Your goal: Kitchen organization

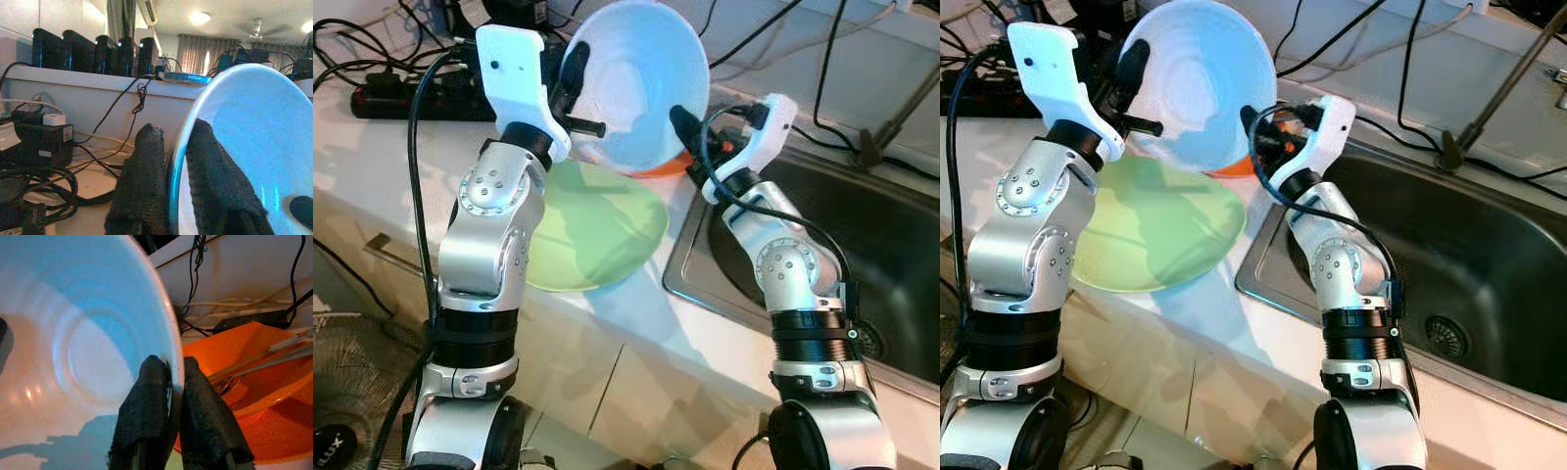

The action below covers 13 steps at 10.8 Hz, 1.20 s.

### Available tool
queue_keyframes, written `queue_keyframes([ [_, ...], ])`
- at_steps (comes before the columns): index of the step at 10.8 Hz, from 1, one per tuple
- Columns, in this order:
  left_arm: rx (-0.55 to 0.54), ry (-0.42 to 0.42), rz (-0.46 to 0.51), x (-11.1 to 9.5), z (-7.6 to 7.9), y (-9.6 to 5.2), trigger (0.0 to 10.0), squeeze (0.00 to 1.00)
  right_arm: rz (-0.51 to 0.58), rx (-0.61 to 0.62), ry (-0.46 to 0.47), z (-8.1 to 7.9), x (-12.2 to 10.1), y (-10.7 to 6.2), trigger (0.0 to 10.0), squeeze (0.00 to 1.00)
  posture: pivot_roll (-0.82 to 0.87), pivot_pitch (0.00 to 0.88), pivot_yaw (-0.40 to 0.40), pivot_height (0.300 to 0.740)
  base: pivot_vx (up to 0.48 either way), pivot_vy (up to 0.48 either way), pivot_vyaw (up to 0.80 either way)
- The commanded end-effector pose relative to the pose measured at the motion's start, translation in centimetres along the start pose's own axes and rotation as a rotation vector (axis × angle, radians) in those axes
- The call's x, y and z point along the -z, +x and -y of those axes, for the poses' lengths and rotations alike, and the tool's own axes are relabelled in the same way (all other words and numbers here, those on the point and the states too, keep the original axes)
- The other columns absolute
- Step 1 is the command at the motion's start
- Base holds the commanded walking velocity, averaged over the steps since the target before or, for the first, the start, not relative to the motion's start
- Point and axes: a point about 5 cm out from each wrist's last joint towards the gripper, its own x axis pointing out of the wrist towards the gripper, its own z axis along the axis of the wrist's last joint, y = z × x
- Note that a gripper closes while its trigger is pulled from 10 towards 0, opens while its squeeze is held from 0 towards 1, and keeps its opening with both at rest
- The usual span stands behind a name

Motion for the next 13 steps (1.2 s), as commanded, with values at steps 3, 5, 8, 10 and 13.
queue_keyframes([
  [3,0.045,0.009,0.059,-1.2,0.9,0.4,10.0,1.0,-0.019,0.003,-0.015,0.1,0.2,-0.1,0.0,0.0,0.04,0.055,-0.146,0.74,0.0,0.0,0.0],
  [5,0.044,0.018,0.061,-1.2,0.9,0.3,10.0,1.0,-0.012,0.02,-0.014,0.3,0.1,-0.1,0.0,0.0,0.04,0.056,-0.147,0.74,0.0,0.0,0.0],
  [8,0.041,0.023,0.072,-1.3,0.9,0.4,10.0,0.0,0.07,0.119,0.005,1.7,-1.5,-0.1,0.0,0.0,0.04,0.055,-0.147,0.74,0.0,0.0,0.0],
  [10,0.053,0.017,0.072,-1.2,1.1,0.3,10.0,0.0,0.173,0.227,0.019,3.2,-3.3,-0.5,0.0,0.0,0.04,0.051,-0.147,0.74,0.0,0.0,0.0],
  [13,0.065,0.015,0.069,-1.1,1.2,0.3,10.0,0.0,0.382,0.442,0.003,6.1,-6.9,-2.1,0.0,0.0,0.04,0.05,-0.148,0.74,0.0,0.0,0.0],
])
